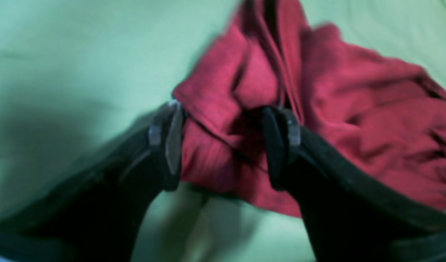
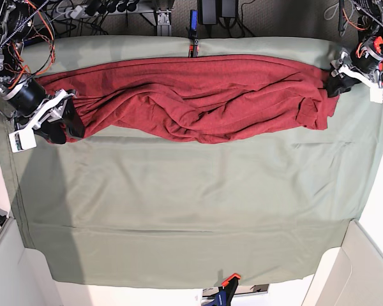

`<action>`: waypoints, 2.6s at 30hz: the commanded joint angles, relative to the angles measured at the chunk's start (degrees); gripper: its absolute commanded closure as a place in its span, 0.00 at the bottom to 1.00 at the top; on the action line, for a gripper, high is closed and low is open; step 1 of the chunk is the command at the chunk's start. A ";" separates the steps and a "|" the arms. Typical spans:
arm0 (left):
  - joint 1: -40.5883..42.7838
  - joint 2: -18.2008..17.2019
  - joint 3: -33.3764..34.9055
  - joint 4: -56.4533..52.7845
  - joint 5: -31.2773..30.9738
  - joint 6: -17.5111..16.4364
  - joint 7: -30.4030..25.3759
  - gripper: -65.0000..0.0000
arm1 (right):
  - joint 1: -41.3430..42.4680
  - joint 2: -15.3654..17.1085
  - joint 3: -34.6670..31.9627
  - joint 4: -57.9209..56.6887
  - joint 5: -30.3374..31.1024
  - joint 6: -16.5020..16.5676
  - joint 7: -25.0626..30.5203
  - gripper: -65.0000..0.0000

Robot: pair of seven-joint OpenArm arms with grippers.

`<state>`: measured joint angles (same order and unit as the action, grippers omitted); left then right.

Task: Fold the T-shirt properly
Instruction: 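Grasp the shirt end with the left gripper and tuck it inward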

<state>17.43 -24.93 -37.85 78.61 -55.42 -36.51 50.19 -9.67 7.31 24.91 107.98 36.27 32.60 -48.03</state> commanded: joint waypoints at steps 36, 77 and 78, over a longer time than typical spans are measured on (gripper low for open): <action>-5.88 -7.08 2.60 -7.23 -6.93 -3.49 2.78 0.44 | 0.44 0.59 0.20 1.07 1.70 0.15 0.44 0.53; -7.87 -10.47 11.50 -12.28 -22.36 -3.49 12.59 0.27 | 0.44 0.57 0.20 1.07 1.68 0.15 -0.17 0.53; -7.78 -10.47 11.98 -12.28 -22.32 -3.49 12.81 0.27 | 0.44 0.57 0.20 1.07 1.68 0.15 -0.15 0.53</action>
<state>9.87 -34.15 -25.63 65.65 -76.99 -39.51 62.76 -9.69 7.31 24.91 107.98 36.64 32.60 -49.34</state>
